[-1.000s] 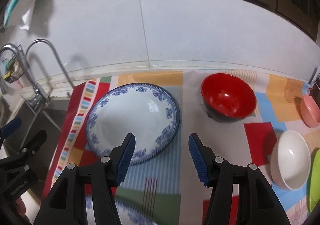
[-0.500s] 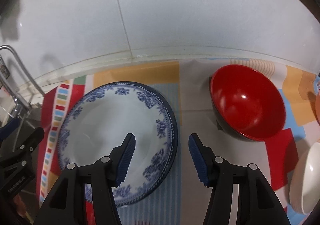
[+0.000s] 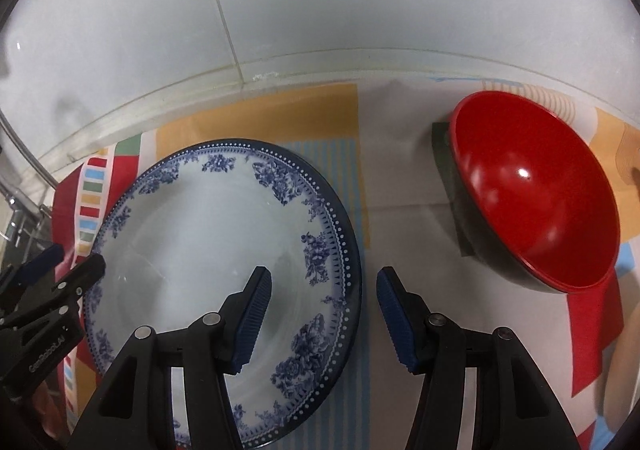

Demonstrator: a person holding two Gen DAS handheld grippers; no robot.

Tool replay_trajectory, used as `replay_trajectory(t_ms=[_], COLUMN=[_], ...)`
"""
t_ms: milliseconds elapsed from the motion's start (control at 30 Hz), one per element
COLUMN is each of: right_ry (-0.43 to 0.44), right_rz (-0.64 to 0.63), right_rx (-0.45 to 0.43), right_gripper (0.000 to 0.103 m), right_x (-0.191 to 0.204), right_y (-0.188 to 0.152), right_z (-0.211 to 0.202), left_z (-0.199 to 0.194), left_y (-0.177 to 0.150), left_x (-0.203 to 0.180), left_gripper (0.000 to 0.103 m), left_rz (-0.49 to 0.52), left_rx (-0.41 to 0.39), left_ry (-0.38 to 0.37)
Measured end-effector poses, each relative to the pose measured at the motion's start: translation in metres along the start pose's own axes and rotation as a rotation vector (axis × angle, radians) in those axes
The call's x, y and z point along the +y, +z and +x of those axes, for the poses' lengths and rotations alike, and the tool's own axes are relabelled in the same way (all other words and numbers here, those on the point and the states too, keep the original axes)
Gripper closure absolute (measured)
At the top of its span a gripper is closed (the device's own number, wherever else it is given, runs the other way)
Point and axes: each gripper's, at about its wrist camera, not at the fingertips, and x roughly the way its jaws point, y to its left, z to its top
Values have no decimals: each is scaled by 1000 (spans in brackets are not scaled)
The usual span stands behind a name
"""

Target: Organize plates and bowls

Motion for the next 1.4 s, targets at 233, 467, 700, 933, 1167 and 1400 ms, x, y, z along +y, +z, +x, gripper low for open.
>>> replay_trajectory(t_ms=[233,467,700,933,1167,1400], right_ry=[-4,-21,-12,-6,6,12], right_rz=[3,-22,-32,-11,2,0], right_rx=[1,-2,-6,0,-1,-36], right_gripper=[53,61,66,69,69,69], right_x=[1,2,9,10,0,-9], right_y=[1,5,7,6,10,5], right_z=[4,4,7,3,-4,-38], left_z=[10,15,14,2,-22,-64], left_y=[0,2,6,8,10,7], left_x=[0,2,-2,-6,-8,-4], left_gripper=[54,66,67,68,68,68], left_rz=[-18,-24,-27,-22,-33,-47], left_rx=[49,75,76,76,56,16], left_ry=[-42,-67,-59,-43,-35,-32])
